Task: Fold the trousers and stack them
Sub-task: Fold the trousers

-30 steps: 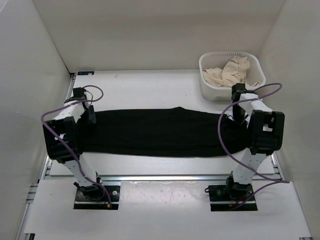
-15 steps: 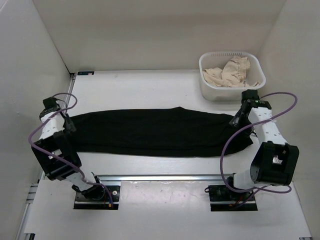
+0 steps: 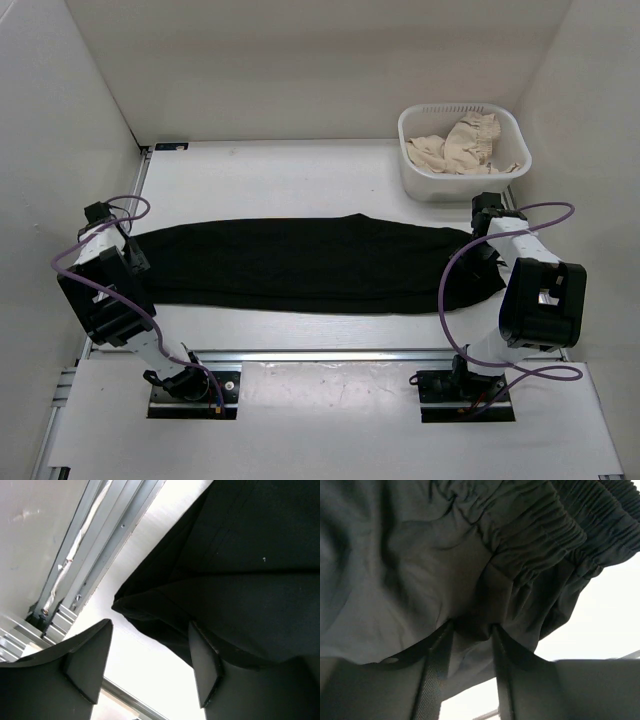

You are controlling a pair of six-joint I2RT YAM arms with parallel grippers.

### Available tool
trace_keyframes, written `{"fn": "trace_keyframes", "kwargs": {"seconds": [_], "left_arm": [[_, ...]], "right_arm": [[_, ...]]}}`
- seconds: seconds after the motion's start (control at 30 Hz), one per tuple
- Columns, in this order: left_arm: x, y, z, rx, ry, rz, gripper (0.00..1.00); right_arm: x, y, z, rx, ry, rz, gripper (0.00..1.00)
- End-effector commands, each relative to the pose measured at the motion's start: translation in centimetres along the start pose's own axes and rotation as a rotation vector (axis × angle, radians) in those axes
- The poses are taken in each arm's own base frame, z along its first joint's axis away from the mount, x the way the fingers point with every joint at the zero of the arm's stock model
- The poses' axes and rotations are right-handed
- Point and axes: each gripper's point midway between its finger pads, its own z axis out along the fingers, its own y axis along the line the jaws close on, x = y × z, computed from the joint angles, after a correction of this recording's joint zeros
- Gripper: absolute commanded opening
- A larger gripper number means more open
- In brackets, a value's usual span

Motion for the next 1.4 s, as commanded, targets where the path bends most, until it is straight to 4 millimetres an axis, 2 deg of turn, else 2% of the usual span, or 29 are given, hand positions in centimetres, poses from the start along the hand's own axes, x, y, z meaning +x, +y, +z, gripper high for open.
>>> {"fn": "trace_keyframes", "kwargs": {"seconds": [0.0, 0.1, 0.13, 0.2, 0.23, 0.3, 0.37, 0.6, 0.67, 0.8, 0.87, 0.9, 0.93, 0.97, 1.0, 1.07, 1.13, 1.2, 1.3, 1.37], "left_arm": [[-0.5, -0.1, 0.0, 0.008, -0.029, -0.012, 0.72], [-0.4, 0.1, 0.5, -0.015, -0.029, -0.012, 0.55], [-0.3, 0.1, 0.8, -0.015, -0.02, -0.009, 0.36], [-0.3, 0.2, 0.8, -0.025, -0.02, -0.01, 0.16], [-0.3, 0.2, 0.8, -0.025, -0.02, -0.01, 0.14], [-0.3, 0.1, 0.8, -0.016, -0.02, -0.009, 0.14], [-0.4, 0.2, 0.5, -0.016, -0.03, -0.012, 0.14], [-0.3, 1.6, -1.3, -0.026, -0.082, -0.054, 0.14], [-0.4, 2.0, -1.6, -0.031, -0.094, -0.068, 0.14], [1.0, 2.3, -1.4, -0.052, -0.076, -0.064, 0.14], [1.6, 2.2, -1.2, -0.051, -0.059, -0.059, 0.14], [2.2, 2.1, -0.9, -0.051, -0.045, -0.055, 0.14], [2.8, 2.0, -0.7, -0.051, -0.03, -0.05, 0.14], [2.9, 2.0, -0.7, -0.051, -0.03, -0.05, 0.14], [2.9, 2.0, -0.7, -0.051, -0.03, -0.05, 0.14], [2.9, 2.0, -0.7, -0.051, -0.03, -0.05, 0.15], [2.8, 2.2, -1.4, -0.051, -0.045, -0.055, 0.17], [1.8, 2.1, -2.3, -0.027, -0.073, -0.062, 0.21], [0.7, 2.0, -4.0, 0.004, -0.1, -0.067, 0.23], [-0.5, 1.6, -5.1, 0.028, -0.125, -0.062, 0.27]], "right_arm": [[-0.2, -0.1, 1.0, 0.024, -0.007, 0.014, 0.4], [0.1, -0.6, 1.4, 0.044, 0.002, 0.002, 0.32], [0.4, -0.8, 1.6, 0.055, 0.016, 0.0, 0.25], [0.7, -1.3, 1.7, 0.074, 0.024, -0.003, 0.16], [0.6, -1.5, 1.7, 0.076, 0.025, -0.005, 0.08], [0.7, -2.0, 1.4, 0.084, 0.033, -0.006, 0.0], [0.5, -2.3, 0.8, 0.076, 0.021, 0.005, 0.0], [-0.1, -5.2, -2.0, 0.095, -0.03, 0.037, 0.0], [-0.2, -5.3, -3.0, 0.085, -0.044, 0.021, 0.0], [0.9, -6.6, -3.3, 0.123, -0.011, 0.014, 0.0], [2.1, -7.3, -2.6, 0.146, 0.023, 0.008, 0.0], [2.2, -7.6, -2.2, 0.15, 0.026, 0.018, 0.02], [2.7, -7.3, -1.9, 0.126, 0.046, 0.019, 0.15], [2.8, -7.1, -1.5, 0.108, 0.051, 0.033, 0.33], [3.2, -7.3, -1.2, 0.106, 0.075, 0.033, 0.65], [3.1, -7.3, -1.7, 0.104, 0.072, 0.034, 0.85], [2.1, -8.2, -2.8, 0.139, -0.004, 0.045, 0.99], [1.1, -8.8, -4.1, 0.134, -0.079, 0.082, 0.99], [0.0, -9.0, -5.1, 0.113, -0.141, 0.16, 0.99], [-1.9, -8.8, -5.5, 0.096, -0.217, 0.208, 0.99]]}}
